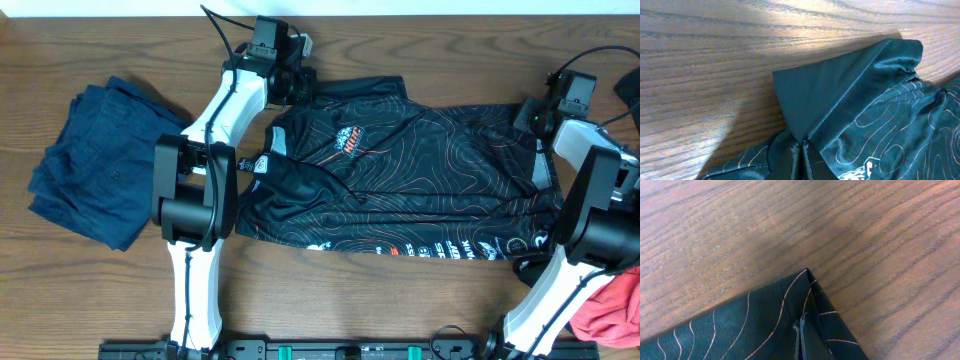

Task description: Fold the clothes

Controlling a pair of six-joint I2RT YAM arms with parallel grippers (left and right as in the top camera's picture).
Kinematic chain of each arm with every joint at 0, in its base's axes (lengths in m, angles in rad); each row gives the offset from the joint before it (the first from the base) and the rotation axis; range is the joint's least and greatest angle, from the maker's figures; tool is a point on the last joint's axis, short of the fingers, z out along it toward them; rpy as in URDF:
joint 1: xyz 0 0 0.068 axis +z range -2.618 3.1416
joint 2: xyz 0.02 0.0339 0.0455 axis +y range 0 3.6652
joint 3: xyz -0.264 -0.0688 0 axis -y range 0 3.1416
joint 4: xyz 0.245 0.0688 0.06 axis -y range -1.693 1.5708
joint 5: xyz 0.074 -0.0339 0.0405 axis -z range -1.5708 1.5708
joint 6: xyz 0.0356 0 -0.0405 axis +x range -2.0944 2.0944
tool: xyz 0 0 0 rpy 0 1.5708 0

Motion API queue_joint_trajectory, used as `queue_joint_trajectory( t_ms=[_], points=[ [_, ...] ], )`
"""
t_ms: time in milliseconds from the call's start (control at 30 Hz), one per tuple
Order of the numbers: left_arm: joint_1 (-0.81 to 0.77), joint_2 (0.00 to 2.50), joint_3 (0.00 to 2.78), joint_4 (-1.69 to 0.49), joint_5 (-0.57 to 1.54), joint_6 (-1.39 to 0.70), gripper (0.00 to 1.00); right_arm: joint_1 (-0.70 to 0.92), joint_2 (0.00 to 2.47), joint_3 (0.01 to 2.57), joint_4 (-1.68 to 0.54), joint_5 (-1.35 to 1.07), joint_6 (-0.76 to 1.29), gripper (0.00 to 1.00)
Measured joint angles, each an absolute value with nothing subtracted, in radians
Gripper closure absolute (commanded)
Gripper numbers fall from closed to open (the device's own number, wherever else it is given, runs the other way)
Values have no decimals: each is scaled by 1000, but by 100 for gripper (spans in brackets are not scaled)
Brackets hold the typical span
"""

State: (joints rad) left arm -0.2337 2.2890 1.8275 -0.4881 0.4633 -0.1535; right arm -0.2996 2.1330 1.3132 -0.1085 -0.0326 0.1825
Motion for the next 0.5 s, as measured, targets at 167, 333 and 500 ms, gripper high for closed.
queue_joint_trajectory(
  t_ms=[167,333,500],
  points=[
    [-234,2289,1827,-491,463,-154,94,-300,2133,1321,-129,-25,183,99],
    [-234,2289,1827,-498,463,-154,94,-312,2131,1323,-131,-25,183,99],
    [-234,2289,1827,-498,463,-154,94,-325,2131,1323,-123,-21,183,99]
  ],
)
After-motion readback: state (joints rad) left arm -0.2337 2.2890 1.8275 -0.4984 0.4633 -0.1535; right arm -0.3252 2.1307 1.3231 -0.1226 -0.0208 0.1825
